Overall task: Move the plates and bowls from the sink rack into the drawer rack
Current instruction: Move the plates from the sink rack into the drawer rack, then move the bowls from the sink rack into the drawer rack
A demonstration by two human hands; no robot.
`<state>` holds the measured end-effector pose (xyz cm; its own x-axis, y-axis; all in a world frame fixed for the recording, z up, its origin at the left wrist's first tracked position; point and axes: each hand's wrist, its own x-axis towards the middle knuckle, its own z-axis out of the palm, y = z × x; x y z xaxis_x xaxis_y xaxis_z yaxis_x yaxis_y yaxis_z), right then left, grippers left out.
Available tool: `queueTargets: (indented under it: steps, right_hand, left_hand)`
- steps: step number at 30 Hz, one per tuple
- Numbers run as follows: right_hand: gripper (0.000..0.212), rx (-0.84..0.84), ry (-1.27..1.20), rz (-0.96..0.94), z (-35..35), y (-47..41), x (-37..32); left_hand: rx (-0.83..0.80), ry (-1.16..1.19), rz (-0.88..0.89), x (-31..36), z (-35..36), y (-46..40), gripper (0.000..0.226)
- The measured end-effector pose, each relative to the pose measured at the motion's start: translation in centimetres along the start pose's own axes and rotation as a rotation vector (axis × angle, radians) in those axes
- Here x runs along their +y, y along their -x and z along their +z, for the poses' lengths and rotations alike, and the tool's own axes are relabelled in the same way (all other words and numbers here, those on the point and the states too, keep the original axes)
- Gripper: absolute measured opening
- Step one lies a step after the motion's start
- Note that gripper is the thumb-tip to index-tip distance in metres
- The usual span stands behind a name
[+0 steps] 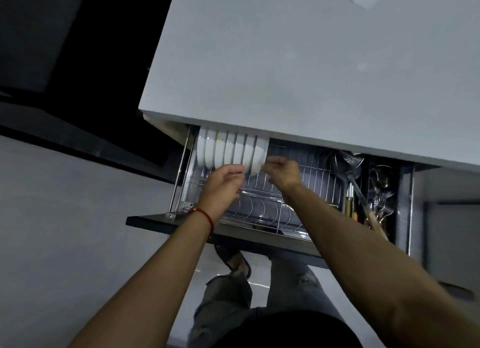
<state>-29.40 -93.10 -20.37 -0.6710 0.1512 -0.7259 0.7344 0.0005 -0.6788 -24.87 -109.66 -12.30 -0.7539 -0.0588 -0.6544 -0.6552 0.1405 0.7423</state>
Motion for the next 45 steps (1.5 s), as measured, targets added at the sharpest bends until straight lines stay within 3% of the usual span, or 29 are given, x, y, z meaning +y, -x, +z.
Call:
queueTargets:
  steps: [3, 6, 14, 22, 28, 34, 45]
  right_hand:
    - [0.028, -0.039, -0.076, -0.034, -3.2, 5.9, 0.8]
    - [0.017, 0.028, -0.153, -0.078, -7.4, 11.4, 1.9]
    - [0.016, 0.232, -0.304, -0.223, -20.1, 20.5, 5.4]
    - [0.017, 0.505, -0.324, -0.340, -42.1, 28.1, 10.5]
    - [0.020, 0.718, -0.471, -0.382, -56.7, 33.4, 13.7]
    - [0.020, 0.872, -0.573, -0.363, -66.5, 35.7, 15.5]
    - [0.018, 1.177, -0.497, -0.182, -82.2, 34.4, 16.7]
  left_hand:
    - [-0.027, 0.040, 0.019, 0.8, 2.1, 0.9, 0.018]
    - [-0.113, 0.057, 0.009, 1.3, 5.5, 2.6, 0.019]
    - [-0.397, -0.107, 0.183, 3.7, 17.1, 10.0, 0.016]
    - [-0.638, -0.184, 0.368, 7.4, 40.3, 21.2, 0.016]
    - [-0.801, -0.268, 0.422, 7.9, 56.7, 29.6, 0.014]
    - [-0.932, -0.309, 0.458, 9.1, 68.5, 32.3, 0.013]
    - [-1.172, -0.489, 0.475, 11.9, 87.9, 32.6, 0.018]
